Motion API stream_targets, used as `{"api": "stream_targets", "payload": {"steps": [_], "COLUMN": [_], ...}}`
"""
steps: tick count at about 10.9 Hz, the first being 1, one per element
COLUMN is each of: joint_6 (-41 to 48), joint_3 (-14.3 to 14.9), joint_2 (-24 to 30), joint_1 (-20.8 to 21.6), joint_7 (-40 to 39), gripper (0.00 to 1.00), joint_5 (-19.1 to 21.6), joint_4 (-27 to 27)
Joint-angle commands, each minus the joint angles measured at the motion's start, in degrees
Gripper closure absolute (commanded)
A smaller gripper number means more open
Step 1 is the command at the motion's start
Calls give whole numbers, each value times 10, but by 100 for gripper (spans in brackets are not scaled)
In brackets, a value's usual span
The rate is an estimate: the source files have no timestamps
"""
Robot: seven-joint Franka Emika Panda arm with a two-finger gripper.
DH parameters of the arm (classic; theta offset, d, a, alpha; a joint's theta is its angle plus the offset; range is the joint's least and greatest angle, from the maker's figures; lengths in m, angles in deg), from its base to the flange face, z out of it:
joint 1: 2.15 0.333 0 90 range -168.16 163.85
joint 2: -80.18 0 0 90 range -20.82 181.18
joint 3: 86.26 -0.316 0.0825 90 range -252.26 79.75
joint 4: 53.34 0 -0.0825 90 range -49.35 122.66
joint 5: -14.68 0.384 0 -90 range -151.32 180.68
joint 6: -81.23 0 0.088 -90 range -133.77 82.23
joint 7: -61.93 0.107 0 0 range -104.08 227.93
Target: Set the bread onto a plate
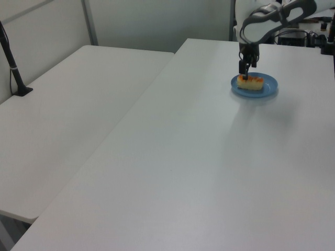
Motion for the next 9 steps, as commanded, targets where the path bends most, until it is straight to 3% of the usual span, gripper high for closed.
{"api": "stream_targets", "payload": {"steps": [1,3,5,9], "joint_6": [42,119,206,226], "joint_3": [4,3,-9,-33], "joint_2": [79,127,160,189], "joint_1": [11,38,88,151], "joint_7": [-10,-4,61,99], "gripper": [0,0,0,0], "joint_5": [31,41,41,44], "joint_4": [-6,-24,-43,-44]}}
